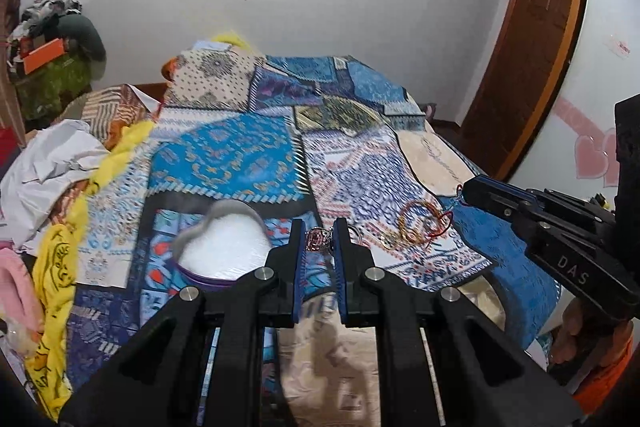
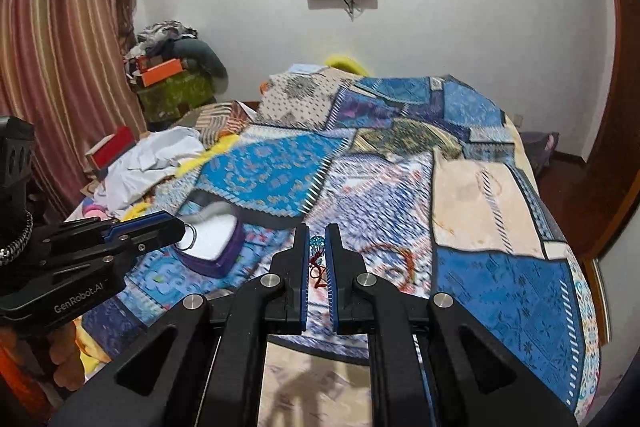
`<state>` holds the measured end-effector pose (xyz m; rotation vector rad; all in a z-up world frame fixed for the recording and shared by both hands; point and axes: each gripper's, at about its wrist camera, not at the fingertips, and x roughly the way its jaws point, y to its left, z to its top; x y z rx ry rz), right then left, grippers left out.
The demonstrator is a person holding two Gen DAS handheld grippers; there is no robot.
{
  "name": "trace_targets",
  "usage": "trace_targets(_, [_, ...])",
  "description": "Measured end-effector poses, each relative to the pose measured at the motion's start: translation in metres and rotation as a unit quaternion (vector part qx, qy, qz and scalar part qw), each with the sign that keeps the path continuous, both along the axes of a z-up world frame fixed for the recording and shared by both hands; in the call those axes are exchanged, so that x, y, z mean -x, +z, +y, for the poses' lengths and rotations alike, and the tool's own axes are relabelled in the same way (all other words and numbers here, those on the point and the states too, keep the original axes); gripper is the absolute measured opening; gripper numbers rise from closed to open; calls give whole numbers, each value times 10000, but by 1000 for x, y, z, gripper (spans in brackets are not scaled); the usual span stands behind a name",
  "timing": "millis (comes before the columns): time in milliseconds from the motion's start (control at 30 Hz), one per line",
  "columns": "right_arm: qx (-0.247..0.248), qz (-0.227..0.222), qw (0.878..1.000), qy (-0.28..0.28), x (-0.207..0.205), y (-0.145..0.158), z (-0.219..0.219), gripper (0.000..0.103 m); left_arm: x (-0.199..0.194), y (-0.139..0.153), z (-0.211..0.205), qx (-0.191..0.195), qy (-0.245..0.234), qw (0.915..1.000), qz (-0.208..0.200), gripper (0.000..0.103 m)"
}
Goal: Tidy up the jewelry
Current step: 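Carry the ring in the left gripper over the purple heart tin, then open the left gripper to drop the ring onto the white foam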
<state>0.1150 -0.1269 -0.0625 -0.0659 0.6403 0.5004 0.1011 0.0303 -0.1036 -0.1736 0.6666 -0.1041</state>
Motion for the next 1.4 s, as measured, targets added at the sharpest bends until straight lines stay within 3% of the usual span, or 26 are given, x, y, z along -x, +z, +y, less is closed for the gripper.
trace_targets(333, [-208, -157, 9980, 577, 4, 14, 51, 7, 11, 11, 36, -86, 433, 9988, -189, 12])
trace_targets(800, [-270, 53, 9937, 1086, -13, 4, 100, 7, 8, -7, 81, -94, 895, 9959, -1, 12])
trace_targets(1400, [99, 800, 9879, 1328, -44, -46, 131, 7, -31, -61, 87, 91, 679, 9957, 619, 12])
